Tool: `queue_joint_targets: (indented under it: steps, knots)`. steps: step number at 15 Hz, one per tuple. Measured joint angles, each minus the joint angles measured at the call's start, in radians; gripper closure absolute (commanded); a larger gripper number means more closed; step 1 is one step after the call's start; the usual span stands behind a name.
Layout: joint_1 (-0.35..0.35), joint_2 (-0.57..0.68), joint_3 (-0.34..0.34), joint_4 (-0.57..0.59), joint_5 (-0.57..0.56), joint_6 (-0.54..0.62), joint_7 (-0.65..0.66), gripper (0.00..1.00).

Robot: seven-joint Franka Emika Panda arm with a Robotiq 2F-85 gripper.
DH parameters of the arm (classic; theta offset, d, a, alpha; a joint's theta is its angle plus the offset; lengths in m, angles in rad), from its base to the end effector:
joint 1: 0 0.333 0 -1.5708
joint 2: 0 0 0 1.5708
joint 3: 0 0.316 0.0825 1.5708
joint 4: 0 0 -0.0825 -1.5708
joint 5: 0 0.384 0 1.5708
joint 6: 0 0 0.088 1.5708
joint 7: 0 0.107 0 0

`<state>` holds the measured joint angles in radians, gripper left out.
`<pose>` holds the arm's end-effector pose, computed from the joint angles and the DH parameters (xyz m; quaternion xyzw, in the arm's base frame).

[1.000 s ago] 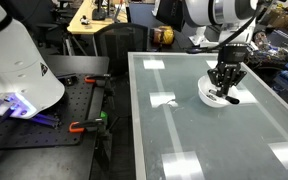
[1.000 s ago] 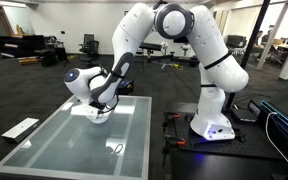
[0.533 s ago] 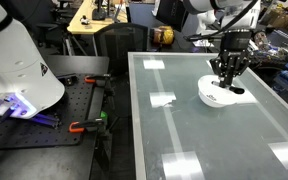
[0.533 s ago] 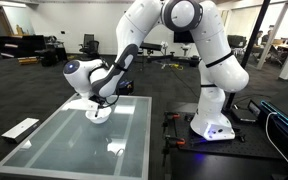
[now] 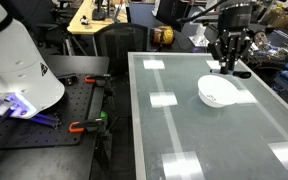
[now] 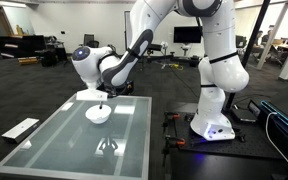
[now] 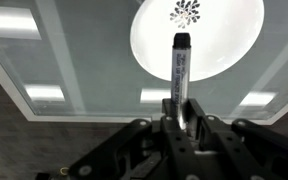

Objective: Take the marker from the bowl and put it on the table

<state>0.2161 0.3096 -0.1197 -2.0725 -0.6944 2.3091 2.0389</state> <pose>0.5810 0.0447 0.2789 0.7253 -0.6362 0.2105 0.1580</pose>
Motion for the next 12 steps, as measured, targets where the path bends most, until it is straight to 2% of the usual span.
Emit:
queue_joint_targets:
  steps: [7,10,11,12]
  knots:
    - [-0.061,-0.16,0.034,-0.171,-0.038,0.065,-0.256,0.95]
    - [-0.092,-0.201,0.035,-0.236,-0.038,0.127,-0.374,0.95]
    - [-0.104,-0.212,0.035,-0.257,-0.038,0.159,-0.423,0.81]
    - [-0.116,-0.222,0.035,-0.278,-0.037,0.193,-0.467,0.81]
